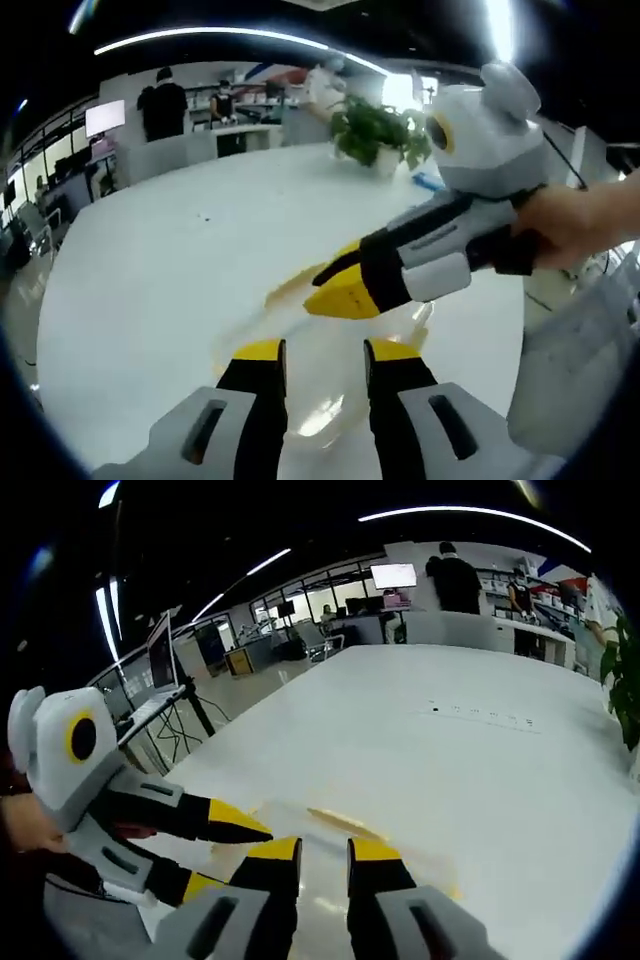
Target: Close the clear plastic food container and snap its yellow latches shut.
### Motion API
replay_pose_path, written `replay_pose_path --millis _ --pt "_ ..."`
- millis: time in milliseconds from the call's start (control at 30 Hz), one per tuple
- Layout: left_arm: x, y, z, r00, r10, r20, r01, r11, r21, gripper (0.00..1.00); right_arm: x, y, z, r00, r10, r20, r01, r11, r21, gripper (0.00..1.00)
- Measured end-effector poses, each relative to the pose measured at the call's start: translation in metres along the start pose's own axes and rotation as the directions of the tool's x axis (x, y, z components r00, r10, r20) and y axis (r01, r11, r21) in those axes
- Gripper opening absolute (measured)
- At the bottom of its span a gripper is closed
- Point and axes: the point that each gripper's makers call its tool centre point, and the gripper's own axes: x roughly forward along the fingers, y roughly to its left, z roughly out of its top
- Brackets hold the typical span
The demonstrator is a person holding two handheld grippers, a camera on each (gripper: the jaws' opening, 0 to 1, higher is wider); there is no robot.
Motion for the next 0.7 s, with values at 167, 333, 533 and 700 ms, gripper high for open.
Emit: replay_pose_path --millis 167,333,533,700 --pt "-0.001 -0.013 -0.004 0.999 -0.036 -0.019 0.037 0.997 0.062 0.34 0.003 0.001 0.009 1.000 0.011 -0.002 -0.011 0.999 -0.036 0.15" --pt "-0.002 -0.023 -0.008 0.998 -0.056 -0.041 0.062 0.986 0.155 0.38 0.007 -0.001 0.013 0.999 0.031 -0.017 -0.032 0.997 -0.074 0.18" --pt "-0.001 -0.031 -0.016 0.994 -0.071 -0.078 0.090 0.958 0.274 0.46 0.012 0.005 0.008 0.985 0.154 -0.076 -0.163 0.978 -0.132 0.28" --pt "0.001 -0.033 -0.018 0.993 -0.061 -0.097 0.091 0.931 0.352 0.49 0.014 0.009 0.010 0.961 0.235 -0.144 -0.261 0.944 -0.203 0.32"
